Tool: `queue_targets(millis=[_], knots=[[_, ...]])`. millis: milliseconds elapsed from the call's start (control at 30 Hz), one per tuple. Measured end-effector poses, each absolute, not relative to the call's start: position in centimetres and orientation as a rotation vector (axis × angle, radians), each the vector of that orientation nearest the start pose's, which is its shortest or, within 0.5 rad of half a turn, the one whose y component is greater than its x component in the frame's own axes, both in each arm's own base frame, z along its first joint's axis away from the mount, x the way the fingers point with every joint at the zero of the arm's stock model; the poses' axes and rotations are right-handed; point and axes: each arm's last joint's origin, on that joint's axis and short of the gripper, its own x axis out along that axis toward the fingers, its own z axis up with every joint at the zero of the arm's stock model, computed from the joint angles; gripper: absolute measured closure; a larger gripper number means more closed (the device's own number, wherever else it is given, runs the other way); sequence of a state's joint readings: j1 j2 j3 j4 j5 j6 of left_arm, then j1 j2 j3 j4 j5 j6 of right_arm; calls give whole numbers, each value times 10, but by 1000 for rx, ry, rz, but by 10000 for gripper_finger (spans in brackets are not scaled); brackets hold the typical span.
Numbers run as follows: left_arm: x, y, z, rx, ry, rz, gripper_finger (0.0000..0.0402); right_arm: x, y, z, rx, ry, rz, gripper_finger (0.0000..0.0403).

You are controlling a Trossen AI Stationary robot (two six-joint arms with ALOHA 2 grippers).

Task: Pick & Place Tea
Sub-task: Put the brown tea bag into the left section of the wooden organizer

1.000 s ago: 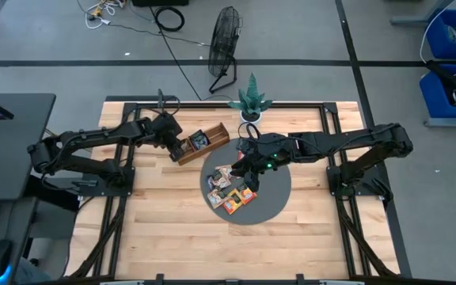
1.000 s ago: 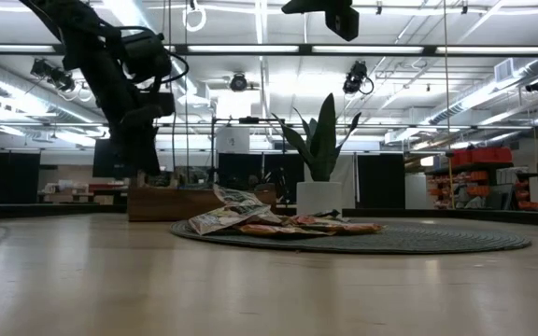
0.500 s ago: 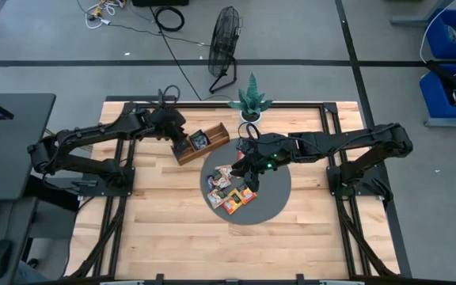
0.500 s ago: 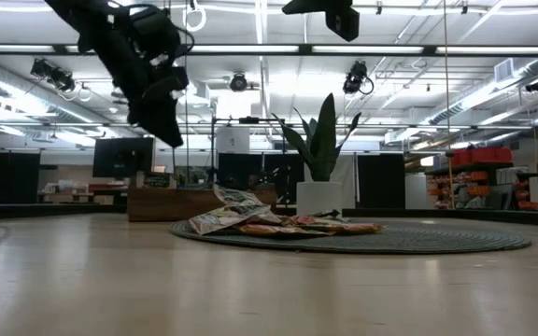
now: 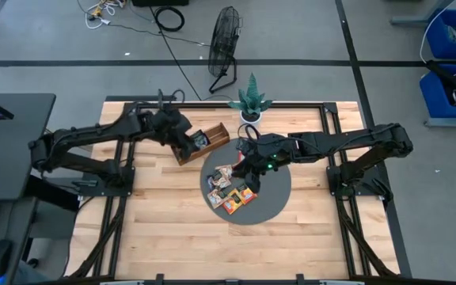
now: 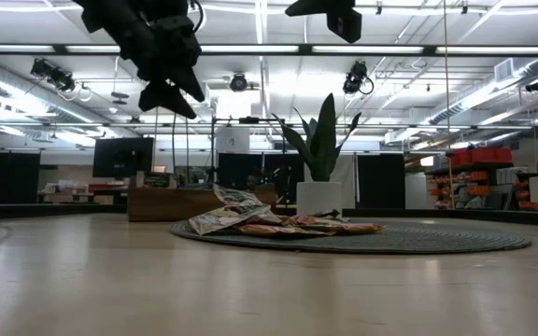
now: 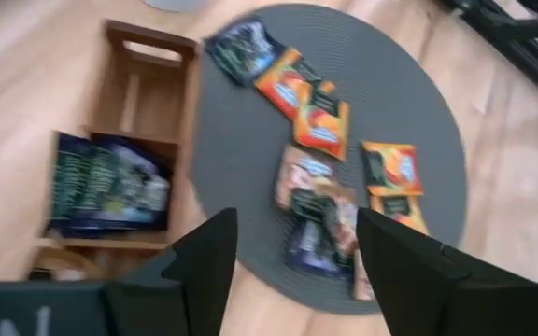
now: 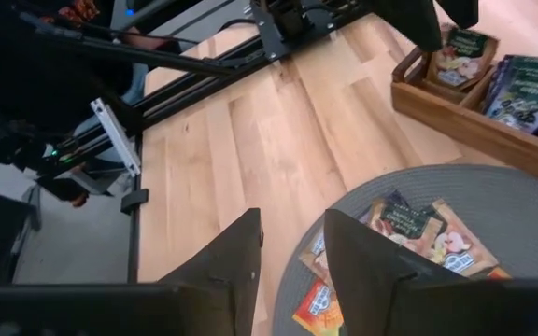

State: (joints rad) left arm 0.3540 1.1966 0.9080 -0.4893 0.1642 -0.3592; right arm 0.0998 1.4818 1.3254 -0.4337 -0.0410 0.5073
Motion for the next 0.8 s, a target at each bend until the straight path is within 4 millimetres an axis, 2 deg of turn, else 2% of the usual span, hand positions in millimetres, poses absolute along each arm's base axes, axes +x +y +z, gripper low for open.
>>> queue_targets(millis=[267,367,500,800], knots=[[245,56,269,-603,691,282,157,326,36,334,493,628,27,276],[257,49,265,-618,666,256,156,325,40,333,498,636,47,276],[271,45,250,-659,714,261,156,322,48,334,495,651,74,276],[297,51,202,-789,844,322,156,320,57,335,503,659,83,276]])
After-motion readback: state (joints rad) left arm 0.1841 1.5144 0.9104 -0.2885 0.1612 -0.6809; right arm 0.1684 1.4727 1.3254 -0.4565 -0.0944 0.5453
